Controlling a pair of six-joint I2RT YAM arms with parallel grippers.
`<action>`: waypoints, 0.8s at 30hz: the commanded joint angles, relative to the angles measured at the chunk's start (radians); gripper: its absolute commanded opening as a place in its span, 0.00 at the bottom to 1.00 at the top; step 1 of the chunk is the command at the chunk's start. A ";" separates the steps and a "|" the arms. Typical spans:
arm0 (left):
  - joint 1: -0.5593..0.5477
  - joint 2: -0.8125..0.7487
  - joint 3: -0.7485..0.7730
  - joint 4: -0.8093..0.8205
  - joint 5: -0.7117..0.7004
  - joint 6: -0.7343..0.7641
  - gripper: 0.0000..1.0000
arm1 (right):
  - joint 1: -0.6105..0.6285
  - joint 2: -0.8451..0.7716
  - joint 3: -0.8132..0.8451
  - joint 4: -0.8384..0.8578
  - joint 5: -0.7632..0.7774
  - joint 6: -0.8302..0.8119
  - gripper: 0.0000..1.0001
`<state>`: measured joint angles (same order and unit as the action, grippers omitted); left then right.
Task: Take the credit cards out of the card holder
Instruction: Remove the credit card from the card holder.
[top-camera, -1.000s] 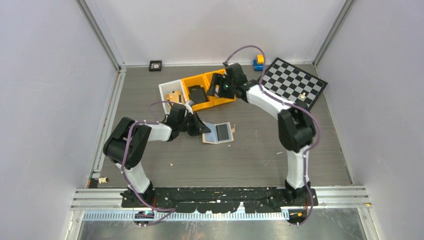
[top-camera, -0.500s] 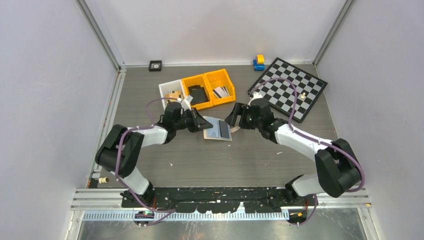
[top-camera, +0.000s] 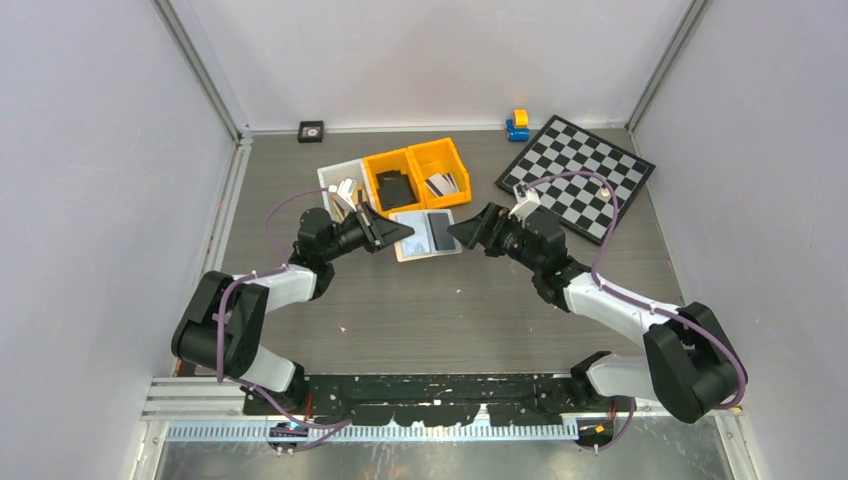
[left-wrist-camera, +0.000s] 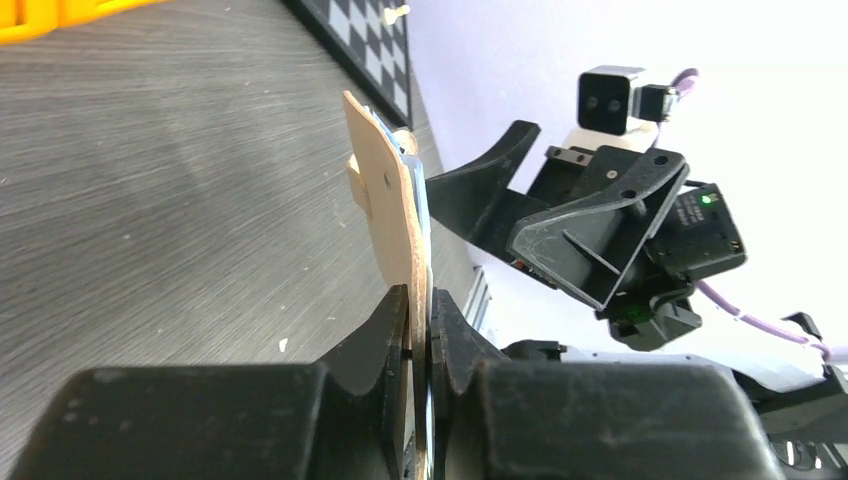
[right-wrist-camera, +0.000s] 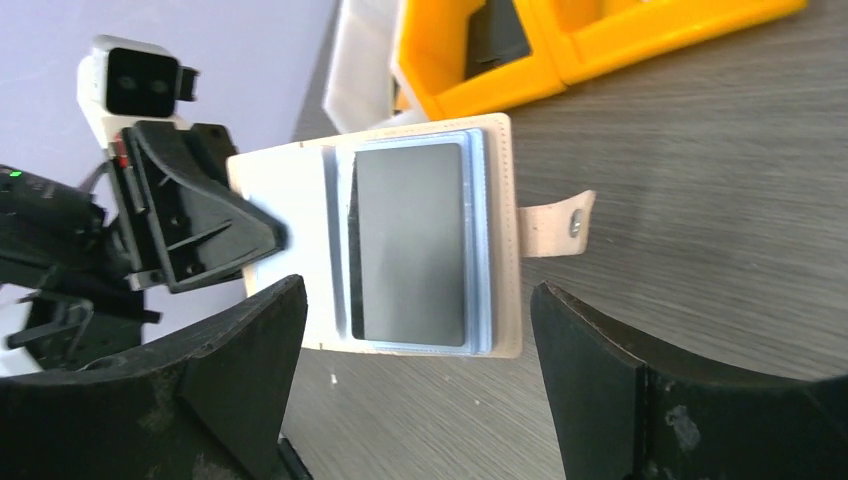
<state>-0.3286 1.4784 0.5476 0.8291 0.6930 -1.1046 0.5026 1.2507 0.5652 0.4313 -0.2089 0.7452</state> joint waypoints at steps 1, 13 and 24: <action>0.010 -0.032 -0.013 0.206 0.042 -0.076 0.00 | -0.003 0.008 -0.039 0.246 -0.075 0.095 0.87; 0.054 -0.012 -0.075 0.455 0.032 -0.192 0.00 | -0.004 0.010 -0.051 0.227 -0.015 0.094 0.87; 0.053 0.083 -0.066 0.602 0.072 -0.276 0.00 | -0.004 0.068 -0.073 0.475 -0.198 0.186 0.81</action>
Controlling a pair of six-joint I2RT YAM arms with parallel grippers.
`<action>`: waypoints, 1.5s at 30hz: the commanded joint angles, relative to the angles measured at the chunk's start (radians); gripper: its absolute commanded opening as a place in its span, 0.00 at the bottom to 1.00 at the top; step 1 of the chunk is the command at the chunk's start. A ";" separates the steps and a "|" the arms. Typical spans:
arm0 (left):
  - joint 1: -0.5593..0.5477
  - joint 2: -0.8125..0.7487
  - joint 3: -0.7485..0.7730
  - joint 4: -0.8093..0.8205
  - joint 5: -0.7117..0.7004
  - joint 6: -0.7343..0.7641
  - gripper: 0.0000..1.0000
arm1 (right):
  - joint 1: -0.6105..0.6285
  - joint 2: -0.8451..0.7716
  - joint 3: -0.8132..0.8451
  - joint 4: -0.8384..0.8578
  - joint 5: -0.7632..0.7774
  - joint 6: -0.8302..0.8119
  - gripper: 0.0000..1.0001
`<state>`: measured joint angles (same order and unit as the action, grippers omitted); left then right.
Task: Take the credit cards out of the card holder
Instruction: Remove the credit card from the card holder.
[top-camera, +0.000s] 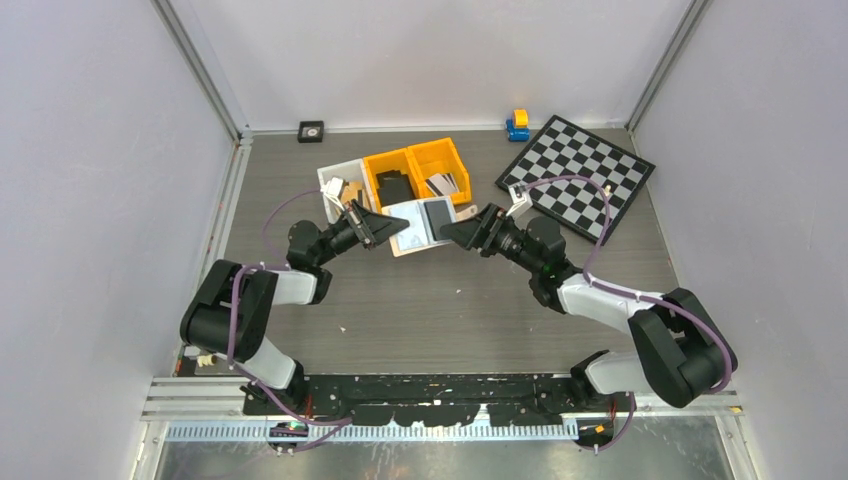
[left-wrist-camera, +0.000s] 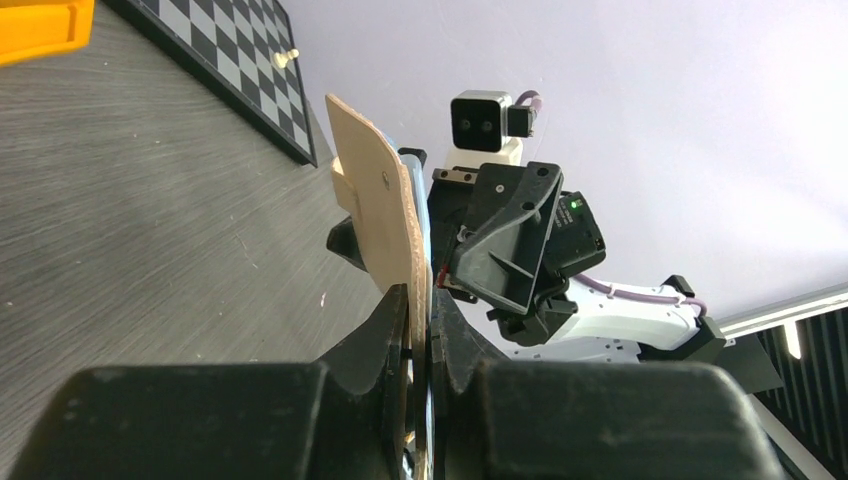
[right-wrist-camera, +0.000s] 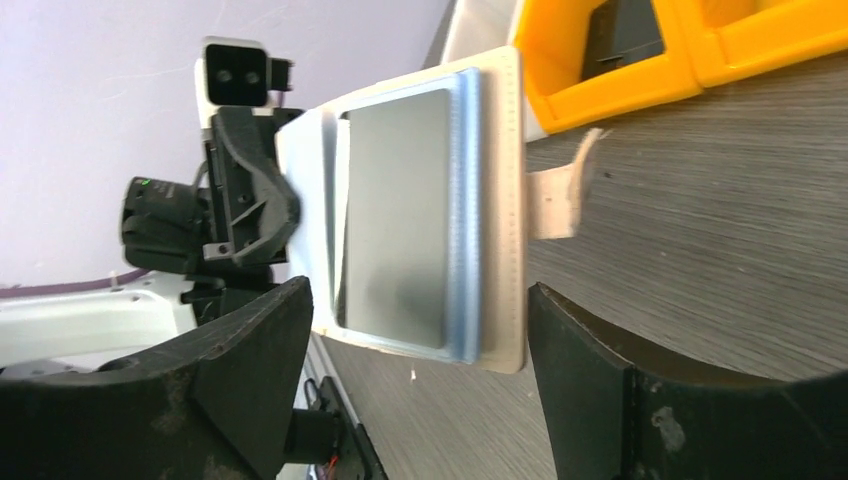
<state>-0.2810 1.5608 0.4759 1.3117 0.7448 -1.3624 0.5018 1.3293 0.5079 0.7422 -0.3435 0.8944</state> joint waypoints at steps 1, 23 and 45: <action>0.005 0.004 0.008 0.120 0.023 -0.018 0.00 | -0.002 -0.016 -0.020 0.181 -0.068 0.039 0.78; -0.014 0.029 0.029 0.120 0.059 0.011 0.00 | -0.006 -0.118 -0.064 0.199 -0.031 0.056 0.50; -0.024 0.007 0.029 0.069 0.057 0.020 0.17 | -0.019 -0.047 -0.036 0.170 -0.048 0.053 0.01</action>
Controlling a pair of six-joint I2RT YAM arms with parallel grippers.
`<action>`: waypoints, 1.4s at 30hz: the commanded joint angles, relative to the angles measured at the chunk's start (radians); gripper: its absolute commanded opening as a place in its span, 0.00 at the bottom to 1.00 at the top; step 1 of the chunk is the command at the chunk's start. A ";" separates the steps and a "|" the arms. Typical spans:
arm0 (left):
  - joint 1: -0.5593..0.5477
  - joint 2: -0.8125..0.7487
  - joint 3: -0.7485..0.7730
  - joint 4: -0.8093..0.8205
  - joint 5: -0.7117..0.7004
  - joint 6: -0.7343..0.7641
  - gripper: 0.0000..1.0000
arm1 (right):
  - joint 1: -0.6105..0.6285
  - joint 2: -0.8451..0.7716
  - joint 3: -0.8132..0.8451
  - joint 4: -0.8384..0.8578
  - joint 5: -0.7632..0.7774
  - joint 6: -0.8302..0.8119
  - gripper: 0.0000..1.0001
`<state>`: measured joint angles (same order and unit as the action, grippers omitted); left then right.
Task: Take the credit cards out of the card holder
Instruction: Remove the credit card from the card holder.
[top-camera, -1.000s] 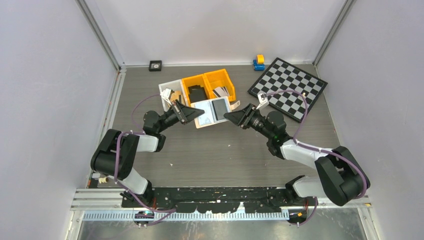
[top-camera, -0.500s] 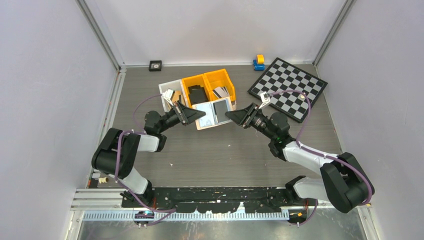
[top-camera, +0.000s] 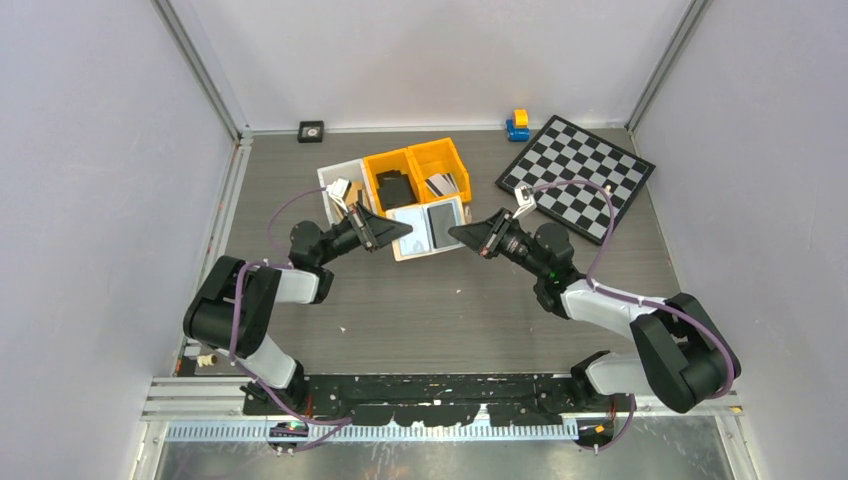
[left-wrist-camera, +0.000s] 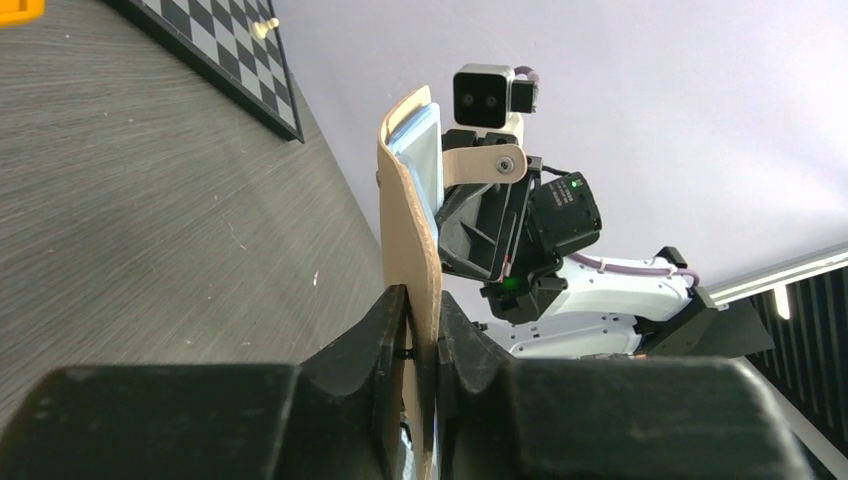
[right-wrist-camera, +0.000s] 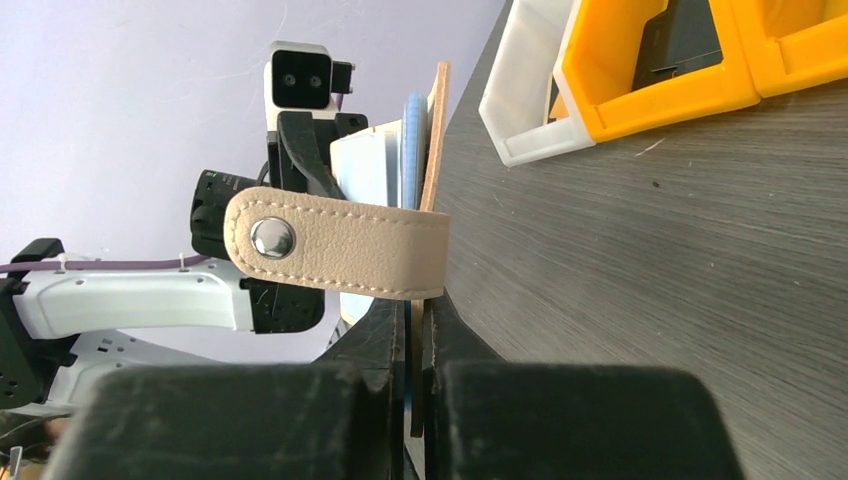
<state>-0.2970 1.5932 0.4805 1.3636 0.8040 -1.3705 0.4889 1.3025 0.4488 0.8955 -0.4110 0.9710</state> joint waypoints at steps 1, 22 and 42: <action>-0.007 -0.031 0.019 -0.005 -0.009 0.039 0.20 | -0.010 -0.031 0.012 0.011 0.042 -0.029 0.00; -0.109 -0.627 0.005 -0.986 -0.522 0.566 0.56 | -0.014 -0.131 -0.023 -0.146 0.210 -0.107 0.00; -0.208 -0.229 0.079 -0.493 -0.144 0.377 0.43 | -0.013 -0.004 -0.065 0.278 -0.039 0.000 0.00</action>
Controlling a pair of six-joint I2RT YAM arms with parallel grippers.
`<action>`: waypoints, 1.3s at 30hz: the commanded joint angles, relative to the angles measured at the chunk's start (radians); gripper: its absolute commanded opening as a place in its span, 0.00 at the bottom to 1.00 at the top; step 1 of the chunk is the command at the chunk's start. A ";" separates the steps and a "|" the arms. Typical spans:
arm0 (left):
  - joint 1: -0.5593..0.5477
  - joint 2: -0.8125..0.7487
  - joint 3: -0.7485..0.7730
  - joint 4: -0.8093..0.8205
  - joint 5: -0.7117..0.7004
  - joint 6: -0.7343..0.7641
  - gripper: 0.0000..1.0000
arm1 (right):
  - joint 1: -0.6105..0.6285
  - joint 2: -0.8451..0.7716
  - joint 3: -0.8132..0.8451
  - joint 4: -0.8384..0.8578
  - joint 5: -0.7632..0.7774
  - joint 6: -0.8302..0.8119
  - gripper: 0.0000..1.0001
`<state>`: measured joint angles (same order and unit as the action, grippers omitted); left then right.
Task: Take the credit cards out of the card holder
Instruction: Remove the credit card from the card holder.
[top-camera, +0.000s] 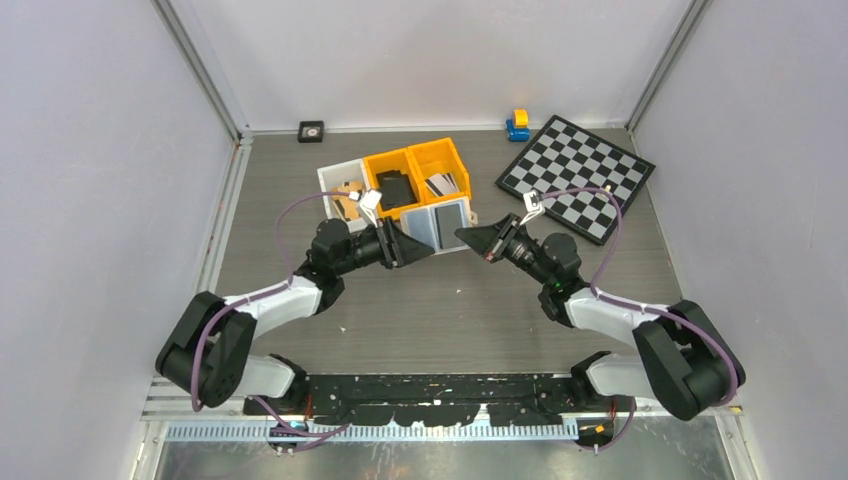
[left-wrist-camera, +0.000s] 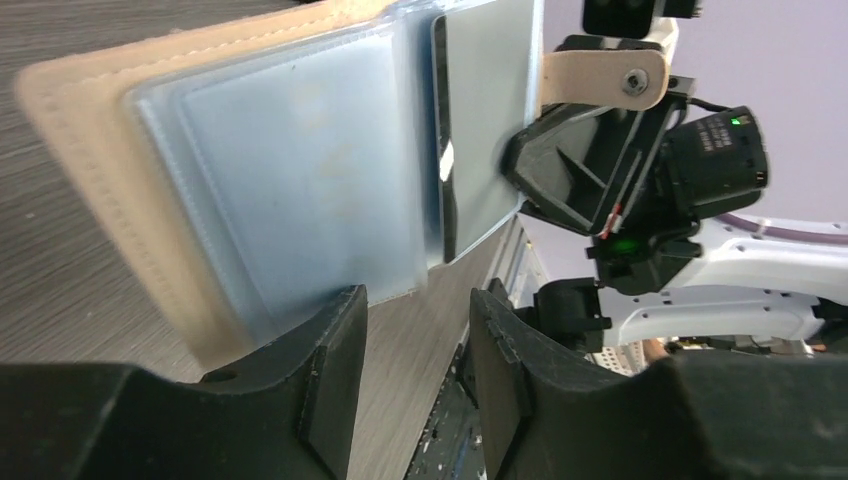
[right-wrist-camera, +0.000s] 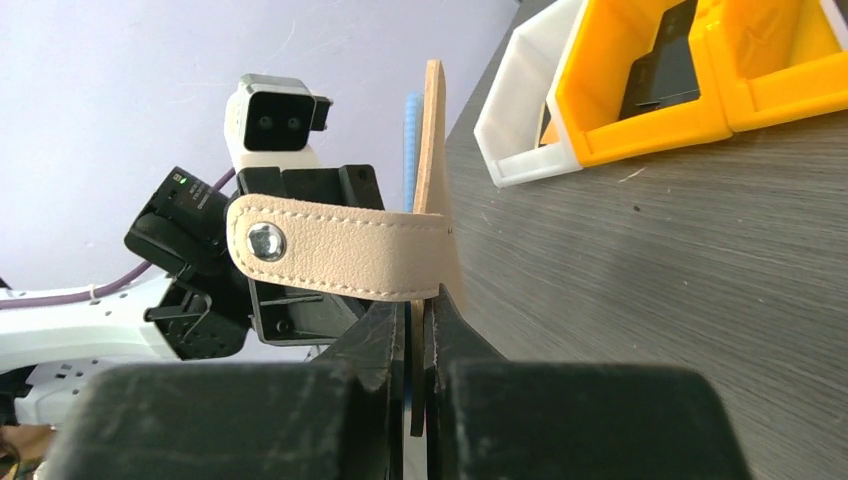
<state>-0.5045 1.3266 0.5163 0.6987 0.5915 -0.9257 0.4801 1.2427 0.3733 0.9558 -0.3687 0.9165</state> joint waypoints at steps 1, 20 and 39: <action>0.000 0.046 0.042 0.186 0.075 -0.078 0.42 | -0.004 0.074 0.013 0.242 -0.091 0.069 0.01; 0.058 0.104 0.034 0.230 0.098 -0.161 0.24 | -0.004 0.146 0.029 0.343 -0.138 0.125 0.01; 0.061 -0.144 0.024 -0.153 -0.084 0.029 0.34 | -0.004 0.054 0.025 0.135 -0.045 0.027 0.00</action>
<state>-0.4492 1.2385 0.5659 0.5400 0.5476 -0.9401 0.4702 1.3300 0.3763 1.0809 -0.4389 0.9779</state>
